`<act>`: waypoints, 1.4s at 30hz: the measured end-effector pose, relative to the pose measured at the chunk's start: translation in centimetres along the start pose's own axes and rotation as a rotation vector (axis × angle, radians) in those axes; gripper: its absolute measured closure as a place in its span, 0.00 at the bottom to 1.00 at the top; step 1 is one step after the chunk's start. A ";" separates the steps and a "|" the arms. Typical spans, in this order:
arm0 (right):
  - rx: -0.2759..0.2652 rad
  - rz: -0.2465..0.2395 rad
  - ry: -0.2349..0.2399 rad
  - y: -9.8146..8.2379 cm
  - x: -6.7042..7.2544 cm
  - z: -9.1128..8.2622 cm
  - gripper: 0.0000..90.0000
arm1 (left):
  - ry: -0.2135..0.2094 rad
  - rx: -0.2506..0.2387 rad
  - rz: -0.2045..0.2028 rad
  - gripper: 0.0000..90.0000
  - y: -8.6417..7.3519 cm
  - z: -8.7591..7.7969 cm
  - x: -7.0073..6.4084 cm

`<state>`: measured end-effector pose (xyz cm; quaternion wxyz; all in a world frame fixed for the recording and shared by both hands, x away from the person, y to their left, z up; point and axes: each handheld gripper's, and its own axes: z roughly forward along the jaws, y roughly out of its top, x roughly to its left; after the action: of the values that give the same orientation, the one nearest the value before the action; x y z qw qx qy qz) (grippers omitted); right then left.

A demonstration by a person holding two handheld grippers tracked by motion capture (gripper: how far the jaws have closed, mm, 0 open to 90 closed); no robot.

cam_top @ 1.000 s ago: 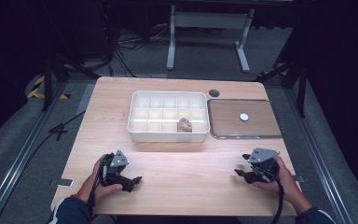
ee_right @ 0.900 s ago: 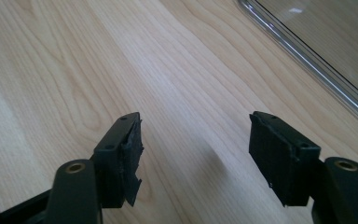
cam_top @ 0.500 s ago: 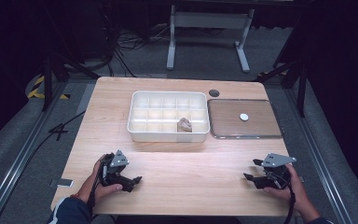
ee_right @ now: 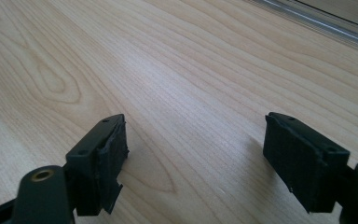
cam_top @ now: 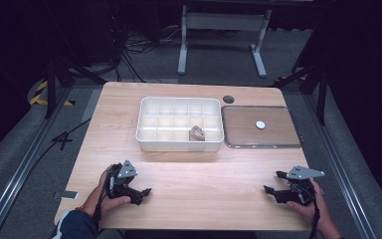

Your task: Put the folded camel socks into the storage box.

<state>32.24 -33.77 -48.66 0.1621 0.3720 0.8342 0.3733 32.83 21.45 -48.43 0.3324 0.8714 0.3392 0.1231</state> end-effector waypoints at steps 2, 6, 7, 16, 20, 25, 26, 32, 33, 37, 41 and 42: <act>0.000 0.000 0.000 0.0 0.0 0.0 0.25 | 0.000 0.000 0.000 0.00 0.0 0.0 0.0; 0.000 0.000 0.000 0.0 0.0 0.0 0.25 | 0.001 0.000 -0.001 0.00 0.0 0.0 0.0; 0.000 0.000 0.000 0.0 0.0 0.0 0.25 | 0.001 0.001 0.000 0.00 0.0 0.0 0.0; -0.001 0.003 -0.002 0.0 -0.1 0.0 0.25 | 0.002 -0.001 -0.007 0.00 0.0 0.0 -0.1; -0.001 0.003 -0.002 0.0 -0.1 0.0 0.25 | 0.001 0.001 -0.001 0.00 0.0 0.0 0.0; -0.001 0.003 -0.004 0.0 0.0 0.0 0.25 | 0.000 0.003 0.000 0.00 0.0 0.0 0.0; -0.001 0.003 -0.005 0.0 0.0 0.0 0.25 | 0.000 0.003 0.000 0.00 0.0 0.0 0.0; -0.001 0.005 -0.010 0.0 -0.1 0.0 0.24 | -0.002 0.005 -0.004 0.00 0.1 0.0 0.0; -0.001 0.006 -0.009 0.0 -0.1 0.0 0.25 | -0.003 0.006 -0.004 0.00 0.1 0.0 0.0; -0.001 0.006 -0.010 0.0 -0.1 0.0 0.24 | -0.002 0.007 0.000 0.00 0.1 0.0 0.0; -0.001 0.005 -0.010 0.0 -0.1 0.0 0.25 | -0.003 0.008 0.001 0.00 0.1 0.0 0.0; -0.001 0.005 -0.010 0.0 -0.1 0.0 0.25 | -0.003 0.007 0.000 0.00 0.1 0.0 0.0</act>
<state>32.29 -33.81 -48.67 0.1656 0.3760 0.8322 0.3724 32.89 21.35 -48.37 0.3297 0.8728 0.3391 0.1207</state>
